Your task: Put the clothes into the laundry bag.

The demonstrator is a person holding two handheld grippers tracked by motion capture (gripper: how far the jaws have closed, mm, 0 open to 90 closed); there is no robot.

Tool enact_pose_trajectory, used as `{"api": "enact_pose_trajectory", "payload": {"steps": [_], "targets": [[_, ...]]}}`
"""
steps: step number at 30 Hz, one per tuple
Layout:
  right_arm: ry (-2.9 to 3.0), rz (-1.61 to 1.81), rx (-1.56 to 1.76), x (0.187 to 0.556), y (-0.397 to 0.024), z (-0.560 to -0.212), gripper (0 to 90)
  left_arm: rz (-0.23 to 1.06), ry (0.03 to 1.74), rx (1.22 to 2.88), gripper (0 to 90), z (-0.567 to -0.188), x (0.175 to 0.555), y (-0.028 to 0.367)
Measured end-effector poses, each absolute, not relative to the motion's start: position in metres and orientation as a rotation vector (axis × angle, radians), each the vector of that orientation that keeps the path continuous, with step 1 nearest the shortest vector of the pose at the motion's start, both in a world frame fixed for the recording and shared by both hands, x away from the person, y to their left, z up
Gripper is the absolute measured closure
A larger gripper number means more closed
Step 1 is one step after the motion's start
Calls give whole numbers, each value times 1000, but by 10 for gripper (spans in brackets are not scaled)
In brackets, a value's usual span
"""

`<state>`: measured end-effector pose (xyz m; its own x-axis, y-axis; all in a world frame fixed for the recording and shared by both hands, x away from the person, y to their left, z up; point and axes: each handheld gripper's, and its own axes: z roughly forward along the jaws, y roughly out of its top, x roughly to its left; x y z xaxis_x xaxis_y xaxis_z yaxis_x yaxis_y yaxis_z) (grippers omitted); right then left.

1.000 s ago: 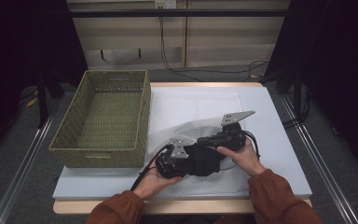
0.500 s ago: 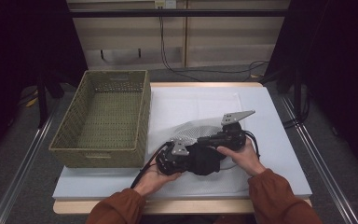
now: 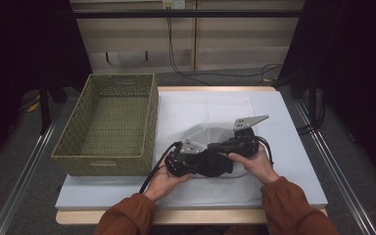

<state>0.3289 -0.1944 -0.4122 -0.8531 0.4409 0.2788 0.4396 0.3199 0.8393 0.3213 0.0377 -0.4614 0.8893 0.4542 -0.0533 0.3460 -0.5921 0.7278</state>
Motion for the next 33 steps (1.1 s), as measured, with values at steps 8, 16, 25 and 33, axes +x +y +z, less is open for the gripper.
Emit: {"api": "enact_pose_trajectory", "payload": {"steps": [8, 16, 25, 33], "targets": [[2555, 1644, 856, 329, -193, -414, 887, 172, 623, 2228, 770, -463, 327, 34], [2555, 1646, 854, 329, -193, -413, 887, 200, 623, 2207, 767, -462, 330, 32], [2561, 1647, 855, 329, -193, -415, 887, 205, 584, 2248, 661, -462, 326, 37], [2561, 1637, 848, 328, -192, -415, 887, 235, 568, 2251, 487, -456, 311, 54]]}}
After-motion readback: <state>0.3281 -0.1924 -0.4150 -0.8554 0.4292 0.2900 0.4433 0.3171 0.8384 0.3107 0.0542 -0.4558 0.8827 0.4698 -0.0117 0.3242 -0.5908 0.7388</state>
